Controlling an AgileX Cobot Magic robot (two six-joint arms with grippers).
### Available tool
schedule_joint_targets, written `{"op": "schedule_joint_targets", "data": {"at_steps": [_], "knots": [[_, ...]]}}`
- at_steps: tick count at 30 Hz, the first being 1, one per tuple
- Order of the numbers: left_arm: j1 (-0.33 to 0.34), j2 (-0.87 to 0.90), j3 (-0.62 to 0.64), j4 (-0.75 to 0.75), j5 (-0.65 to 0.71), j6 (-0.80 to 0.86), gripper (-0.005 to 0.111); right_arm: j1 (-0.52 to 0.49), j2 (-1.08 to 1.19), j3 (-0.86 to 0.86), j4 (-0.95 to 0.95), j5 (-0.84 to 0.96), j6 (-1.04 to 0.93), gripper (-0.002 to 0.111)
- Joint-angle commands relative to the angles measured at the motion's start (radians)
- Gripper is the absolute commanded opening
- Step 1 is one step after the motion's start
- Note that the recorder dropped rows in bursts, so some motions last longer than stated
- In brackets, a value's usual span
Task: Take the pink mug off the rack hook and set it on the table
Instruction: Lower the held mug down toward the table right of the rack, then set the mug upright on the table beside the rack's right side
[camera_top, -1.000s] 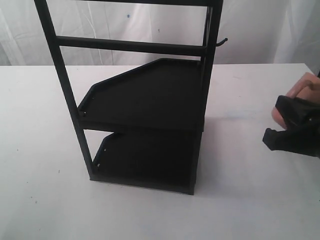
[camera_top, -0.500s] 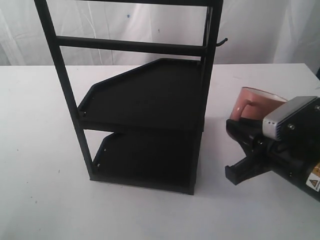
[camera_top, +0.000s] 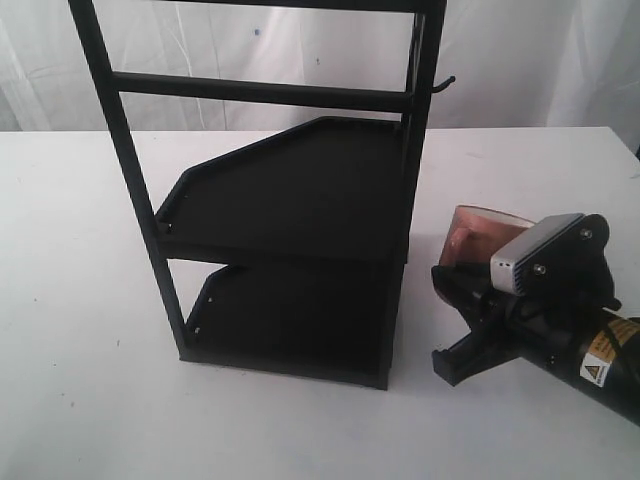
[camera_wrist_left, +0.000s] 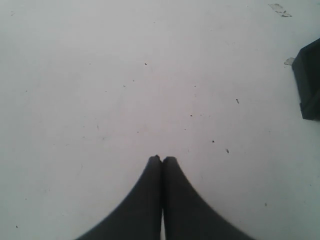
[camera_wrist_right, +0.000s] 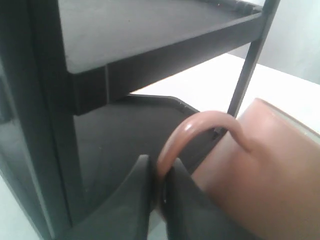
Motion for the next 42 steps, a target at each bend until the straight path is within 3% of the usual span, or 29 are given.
{"op": "schedule_joint_targets", "data": {"at_steps": [1,14,32,42], "knots": [[-0.007,-0.003,0.007,-0.004,0.006,0.0,0.0,0.001,0.056,-0.027,-0.007,-0.038,-0.008,0.0],[-0.007,-0.003,0.007,-0.004,0.006,0.0,0.0,0.001,0.251,-0.077,-0.011,-0.069,-0.069,0.0],[-0.007,-0.003,0.007,-0.004,0.006,0.0,0.0,0.001,0.28,-0.078,-0.055,-0.062,-0.063,0.0],[-0.007,-0.003,0.007,-0.004,0.006,0.0,0.0,0.001,0.28,-0.078,-0.061,-0.021,-0.056,0.028]]}}
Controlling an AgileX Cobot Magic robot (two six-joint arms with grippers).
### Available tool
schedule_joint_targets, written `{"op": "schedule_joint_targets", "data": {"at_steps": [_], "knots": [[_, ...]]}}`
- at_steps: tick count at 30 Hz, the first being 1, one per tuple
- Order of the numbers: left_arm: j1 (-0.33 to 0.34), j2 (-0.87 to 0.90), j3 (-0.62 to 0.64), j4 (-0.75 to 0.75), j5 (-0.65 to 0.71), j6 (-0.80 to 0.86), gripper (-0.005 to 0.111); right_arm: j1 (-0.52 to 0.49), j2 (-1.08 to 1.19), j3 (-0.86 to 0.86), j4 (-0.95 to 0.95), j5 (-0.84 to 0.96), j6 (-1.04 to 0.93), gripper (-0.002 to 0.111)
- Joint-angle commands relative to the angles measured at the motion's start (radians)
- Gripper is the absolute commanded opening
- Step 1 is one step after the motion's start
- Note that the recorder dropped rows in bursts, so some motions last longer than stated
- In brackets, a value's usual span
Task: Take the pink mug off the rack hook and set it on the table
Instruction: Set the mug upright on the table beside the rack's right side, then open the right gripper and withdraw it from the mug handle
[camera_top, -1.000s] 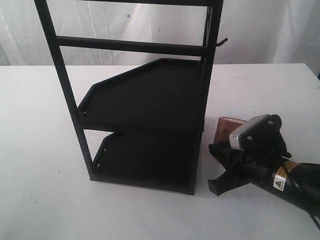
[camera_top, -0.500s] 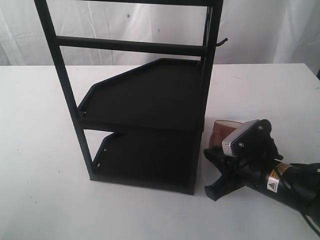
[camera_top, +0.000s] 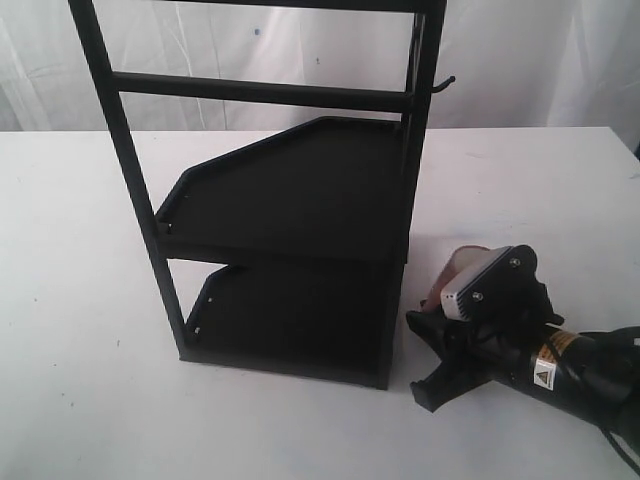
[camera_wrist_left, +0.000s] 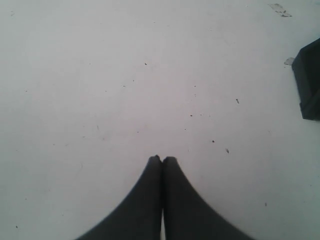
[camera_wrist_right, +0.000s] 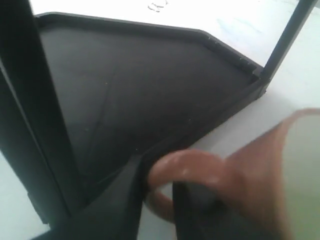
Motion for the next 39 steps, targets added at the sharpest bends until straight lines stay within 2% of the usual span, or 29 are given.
{"op": "schedule_joint_targets", "data": {"at_steps": [1,9,19,24,29,34,39], "knots": [[-0.007,-0.003,0.007,-0.004,0.006,0.0,0.0,0.001,0.001,0.0,-0.011,-0.003,0.006,0.029],[-0.007,-0.003,0.007,-0.004,0.006,0.0,0.0,0.001,0.001,0.002,-0.033,0.008,0.008,0.029],[-0.007,-0.003,0.007,-0.004,0.006,0.0,0.0,0.001,-0.076,0.004,-0.197,0.065,0.235,0.029],[-0.007,-0.003,0.007,-0.004,0.006,0.0,0.0,0.001,-0.198,0.004,-0.296,0.211,0.357,0.029],[-0.007,-0.003,0.007,-0.004,0.006,0.0,0.0,0.001,-0.354,0.004,-0.302,0.361,0.524,0.029],[-0.007,-0.003,0.007,-0.004,0.006,0.0,0.0,0.001,-0.523,0.004,-0.314,0.398,0.745,0.029],[-0.007,-0.003,0.007,-0.004,0.006,0.0,0.0,0.001,-0.712,0.004,-0.504,0.444,0.892,0.028]]}}
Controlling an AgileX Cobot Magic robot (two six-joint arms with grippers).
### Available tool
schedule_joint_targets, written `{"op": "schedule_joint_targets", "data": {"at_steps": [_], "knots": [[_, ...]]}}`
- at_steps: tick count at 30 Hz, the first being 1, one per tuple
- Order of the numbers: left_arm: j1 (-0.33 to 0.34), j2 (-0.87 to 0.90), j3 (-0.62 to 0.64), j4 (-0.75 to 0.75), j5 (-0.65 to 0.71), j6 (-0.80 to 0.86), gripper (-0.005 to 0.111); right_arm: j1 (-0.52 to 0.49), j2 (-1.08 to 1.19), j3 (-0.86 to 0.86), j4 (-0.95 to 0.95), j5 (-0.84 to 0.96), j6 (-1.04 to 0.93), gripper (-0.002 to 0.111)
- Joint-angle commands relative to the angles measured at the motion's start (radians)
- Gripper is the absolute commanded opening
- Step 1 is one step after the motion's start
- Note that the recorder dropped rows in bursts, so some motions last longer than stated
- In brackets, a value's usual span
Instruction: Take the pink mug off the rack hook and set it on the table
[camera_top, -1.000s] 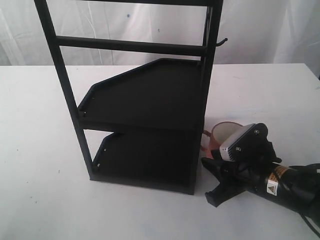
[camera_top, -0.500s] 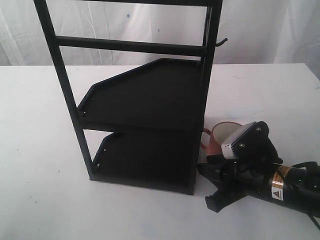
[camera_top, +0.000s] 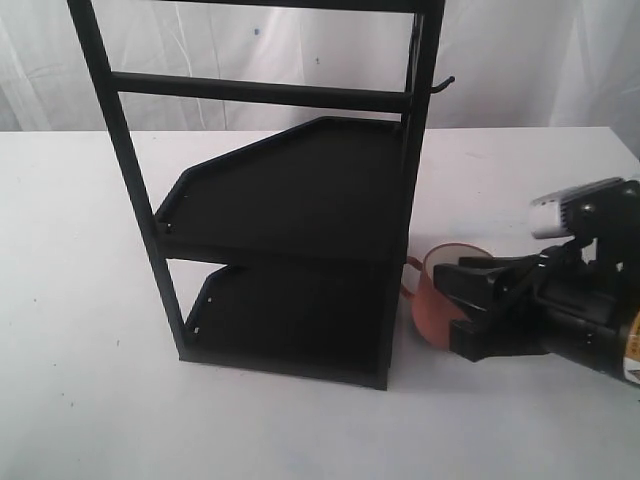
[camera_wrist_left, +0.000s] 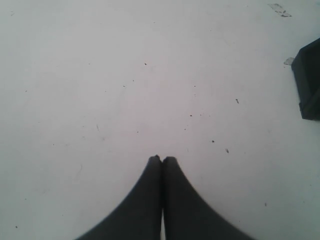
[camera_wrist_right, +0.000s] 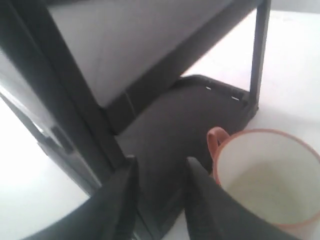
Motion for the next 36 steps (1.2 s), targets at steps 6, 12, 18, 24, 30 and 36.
{"op": "schedule_joint_targets", "data": {"at_steps": [6,12,18,24,30,36], "knots": [[-0.007,-0.003,0.007,-0.004,0.006,0.0,0.0,-0.006,-0.265,-0.043,-0.092,0.679,0.088,0.0],[-0.007,-0.003,0.007,-0.004,0.006,0.0,0.0,-0.074,-0.201,-0.05,-0.12,0.998,0.212,0.0],[-0.007,-0.003,0.007,-0.004,0.006,0.0,0.0,-0.07,-0.487,-0.062,0.211,1.019,-0.117,0.0],[-0.007,-0.003,0.007,-0.004,0.006,0.0,0.0,-0.07,-0.865,-0.042,0.466,1.027,-0.608,0.0],[-0.007,-0.003,0.007,-0.004,0.006,0.0,0.0,-0.07,-1.05,-0.042,0.524,1.068,-0.578,0.0],[-0.007,-0.003,0.007,-0.004,0.006,0.0,0.0,-0.07,-1.147,-0.042,0.524,1.042,-0.578,0.0]]}}
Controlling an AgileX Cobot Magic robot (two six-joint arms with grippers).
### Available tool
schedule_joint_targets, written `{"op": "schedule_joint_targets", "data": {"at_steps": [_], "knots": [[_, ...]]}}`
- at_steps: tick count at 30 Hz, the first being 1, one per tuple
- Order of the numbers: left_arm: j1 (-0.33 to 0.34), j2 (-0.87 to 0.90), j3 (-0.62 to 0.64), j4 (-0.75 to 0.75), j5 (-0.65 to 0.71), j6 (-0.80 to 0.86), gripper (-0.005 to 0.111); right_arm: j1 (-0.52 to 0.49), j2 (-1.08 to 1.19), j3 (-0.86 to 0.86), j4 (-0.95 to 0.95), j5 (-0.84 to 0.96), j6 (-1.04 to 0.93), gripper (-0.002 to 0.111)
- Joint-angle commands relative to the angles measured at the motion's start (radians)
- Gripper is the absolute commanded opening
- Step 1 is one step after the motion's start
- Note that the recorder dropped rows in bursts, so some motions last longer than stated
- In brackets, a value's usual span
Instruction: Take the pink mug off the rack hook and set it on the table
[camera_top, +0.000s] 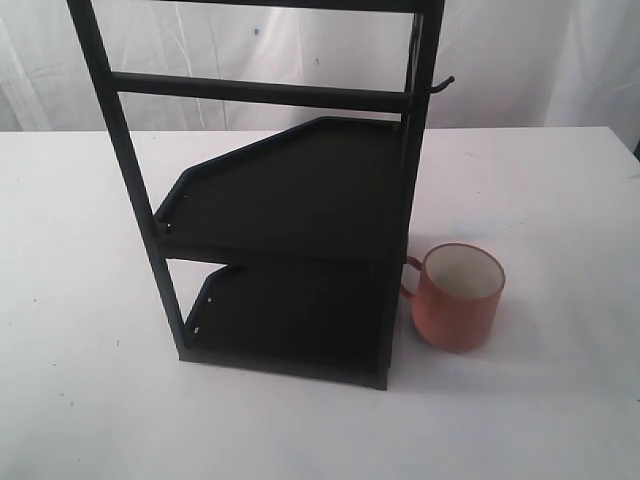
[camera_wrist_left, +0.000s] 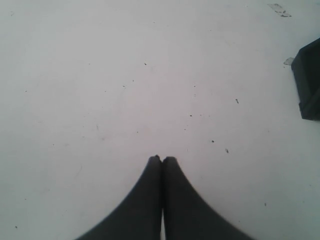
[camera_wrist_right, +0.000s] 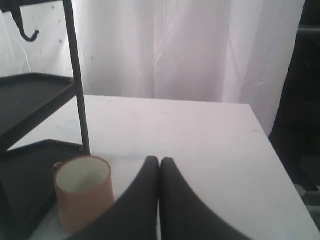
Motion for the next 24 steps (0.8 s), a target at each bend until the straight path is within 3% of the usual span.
{"op": "schedule_joint_targets", "data": {"at_steps": [1,5,9,14,19,21,24], "knots": [[-0.007,-0.003,0.007,-0.004,0.006,0.0,0.0,-0.003,-0.035,0.002,0.001,-0.02,-0.01,0.0],[-0.007,-0.003,0.007,-0.004,0.006,0.0,0.0,-0.022,-0.035,0.026,-0.1,-0.104,-0.01,0.0],[-0.007,-0.003,0.007,-0.004,0.006,0.0,0.0,-0.128,-0.035,0.103,-0.196,-0.239,0.025,0.0],[-0.007,-0.003,0.007,-0.004,0.006,0.0,0.0,-0.258,-0.035,0.209,-0.206,-0.318,0.185,0.0],[-0.007,-0.003,0.007,-0.004,0.006,0.0,0.0,-0.324,-0.035,0.376,-0.2,-0.526,0.222,0.0],[-0.007,-0.003,0.007,-0.004,0.006,0.0,0.0,-0.333,-0.035,0.376,-0.125,-0.455,0.179,0.0],[-0.007,-0.003,0.007,-0.004,0.006,0.0,0.0,-0.333,-0.035,0.376,0.153,-0.231,0.011,0.0]]}}
